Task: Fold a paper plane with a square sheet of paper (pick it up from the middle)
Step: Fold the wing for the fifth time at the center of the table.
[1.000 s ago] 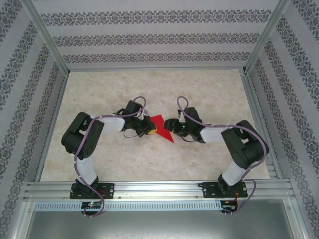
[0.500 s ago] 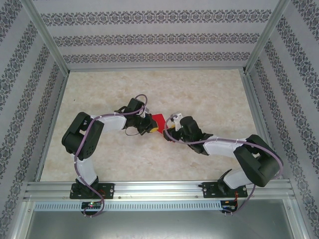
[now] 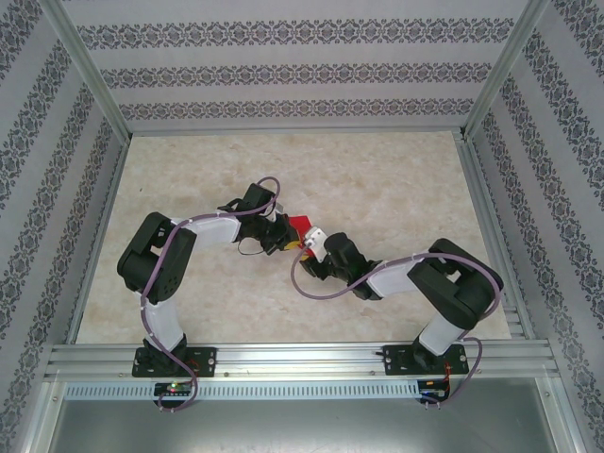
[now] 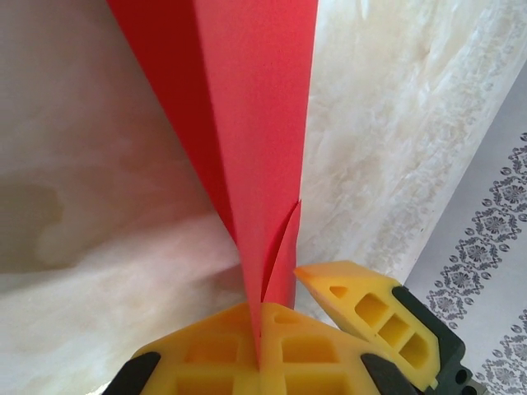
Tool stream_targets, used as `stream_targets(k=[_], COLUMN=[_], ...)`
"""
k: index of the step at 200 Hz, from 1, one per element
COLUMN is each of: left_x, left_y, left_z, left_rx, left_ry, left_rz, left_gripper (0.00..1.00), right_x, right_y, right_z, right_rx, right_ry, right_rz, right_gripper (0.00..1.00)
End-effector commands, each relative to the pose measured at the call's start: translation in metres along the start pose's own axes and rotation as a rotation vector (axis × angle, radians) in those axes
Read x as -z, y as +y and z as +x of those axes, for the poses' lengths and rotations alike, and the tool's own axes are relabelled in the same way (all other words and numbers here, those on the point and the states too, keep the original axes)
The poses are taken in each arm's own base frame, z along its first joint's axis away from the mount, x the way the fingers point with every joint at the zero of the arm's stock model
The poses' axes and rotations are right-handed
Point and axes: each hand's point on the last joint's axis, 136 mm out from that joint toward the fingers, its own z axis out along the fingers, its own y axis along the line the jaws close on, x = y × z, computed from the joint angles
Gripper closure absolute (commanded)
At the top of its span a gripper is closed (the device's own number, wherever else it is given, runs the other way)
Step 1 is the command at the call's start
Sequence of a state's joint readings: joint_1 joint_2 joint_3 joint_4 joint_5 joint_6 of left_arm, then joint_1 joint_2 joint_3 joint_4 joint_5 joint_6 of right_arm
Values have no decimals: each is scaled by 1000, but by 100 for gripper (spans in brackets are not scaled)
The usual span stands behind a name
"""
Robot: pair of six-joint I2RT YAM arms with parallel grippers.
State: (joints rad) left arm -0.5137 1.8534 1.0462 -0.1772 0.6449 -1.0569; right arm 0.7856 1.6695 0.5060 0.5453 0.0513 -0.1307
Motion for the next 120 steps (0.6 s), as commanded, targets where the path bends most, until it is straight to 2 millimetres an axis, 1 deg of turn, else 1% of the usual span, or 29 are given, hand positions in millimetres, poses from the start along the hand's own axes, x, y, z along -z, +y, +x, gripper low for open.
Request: stream_targets(k=[1,36,74,109,120], left_x=[6,6,6,9,10], left_y=[-11,-10,-11,-14,-16], left_z=[3,4,4,4,3], left_rx=[-15,-10,-13,-19,-21], left_ry=[-12,-9,-6,-6,-10], left_rz=[-4,-8,-13,-20,-23], left_gripper=[94,94,95,94,92], right_x=[-7,-10,-13,-16,-16], right_y=[-5,-7,-7,-3,-3], right_z=[-26,-32,-30,-25,-25], right_rx=[78,104,139,157,156], right_ry=[-91,-121,-115,-102,-103], right_rz=[52,76,76,58,55], right_gripper=[55,58,65,75,79])
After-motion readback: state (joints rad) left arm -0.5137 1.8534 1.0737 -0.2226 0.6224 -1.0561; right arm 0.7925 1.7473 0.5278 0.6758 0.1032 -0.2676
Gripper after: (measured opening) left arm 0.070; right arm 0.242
